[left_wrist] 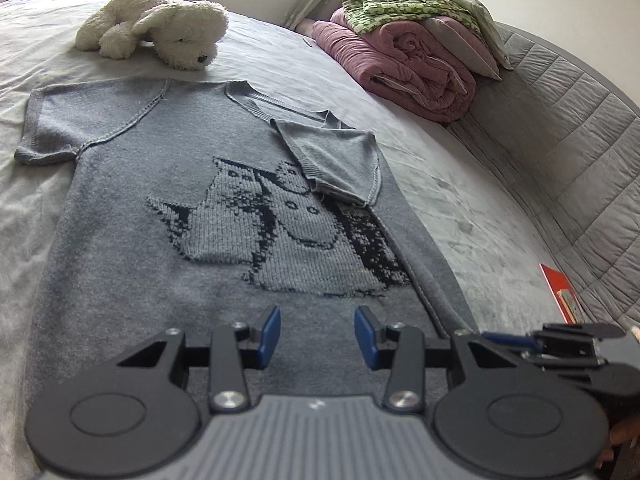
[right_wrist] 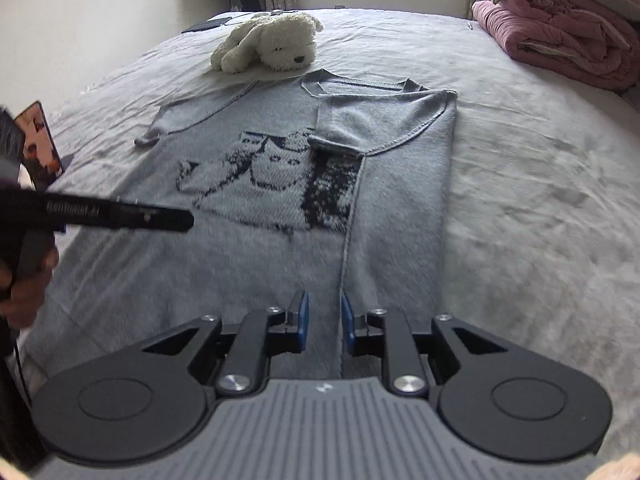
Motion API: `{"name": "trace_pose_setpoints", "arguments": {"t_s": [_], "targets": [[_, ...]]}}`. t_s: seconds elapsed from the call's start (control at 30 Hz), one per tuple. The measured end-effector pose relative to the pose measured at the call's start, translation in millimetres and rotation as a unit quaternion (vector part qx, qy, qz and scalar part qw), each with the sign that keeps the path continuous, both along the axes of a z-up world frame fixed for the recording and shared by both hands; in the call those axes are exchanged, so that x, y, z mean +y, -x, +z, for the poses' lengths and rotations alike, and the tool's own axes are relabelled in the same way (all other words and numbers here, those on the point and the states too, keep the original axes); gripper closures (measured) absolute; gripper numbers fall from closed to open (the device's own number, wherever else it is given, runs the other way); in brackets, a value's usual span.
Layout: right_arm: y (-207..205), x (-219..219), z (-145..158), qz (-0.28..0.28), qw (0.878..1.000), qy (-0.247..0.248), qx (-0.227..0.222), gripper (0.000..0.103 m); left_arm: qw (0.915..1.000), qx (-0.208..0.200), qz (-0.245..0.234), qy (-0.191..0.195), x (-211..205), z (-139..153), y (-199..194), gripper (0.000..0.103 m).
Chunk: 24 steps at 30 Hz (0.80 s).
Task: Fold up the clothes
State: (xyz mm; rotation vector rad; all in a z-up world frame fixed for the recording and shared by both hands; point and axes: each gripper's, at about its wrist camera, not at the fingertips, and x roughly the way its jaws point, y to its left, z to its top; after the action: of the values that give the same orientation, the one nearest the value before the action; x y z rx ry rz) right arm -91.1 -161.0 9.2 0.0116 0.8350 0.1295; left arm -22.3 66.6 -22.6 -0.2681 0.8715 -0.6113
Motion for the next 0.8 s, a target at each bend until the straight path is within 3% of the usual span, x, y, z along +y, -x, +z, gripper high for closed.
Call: {"name": "trace_pose_setpoints", "arguments": {"t_s": [0.23, 0.33, 0.43, 0.5, 0.63, 0.73, 0.8], "targets": [[58, -6, -8, -0.006, 0.998, 0.065, -0.018, 0.08, 0.9993, 0.013, -0.027, 0.023, -10, -6, 11, 0.064], [71, -6, -12, -0.007, 0.997, 0.08, -0.013, 0.08, 0.9976, 0.018, -0.049, 0.045, -16, -12, 16, 0.085], [81, -6, -14, -0.002, 0.997, 0.083, -0.008, 0.077, 0.9938, 0.024, -0.08, 0.073, -26, -20, 27, 0.088], [85, -5, -17, 0.003, 0.996, 0.084, -0.003, 0.07, 0.9917, 0.016, -0.104, 0.074, -37, -22, 38, 0.089], [91, -3, -26, 0.015, 0.995, 0.096, 0.005, 0.07, 0.9862, -0.007, -0.147, 0.076, -56, -21, 59, 0.089], [94, -6, -28, 0.013, 0.996, 0.089, 0.011, 0.091, 0.9813, -0.022, -0.174, 0.079, -68, -21, 70, 0.089], [97, -9, -23, 0.009, 0.997, 0.072, 0.01, 0.093, 0.9777, -0.03, -0.191, 0.081, -76, -23, 77, 0.089]]}}
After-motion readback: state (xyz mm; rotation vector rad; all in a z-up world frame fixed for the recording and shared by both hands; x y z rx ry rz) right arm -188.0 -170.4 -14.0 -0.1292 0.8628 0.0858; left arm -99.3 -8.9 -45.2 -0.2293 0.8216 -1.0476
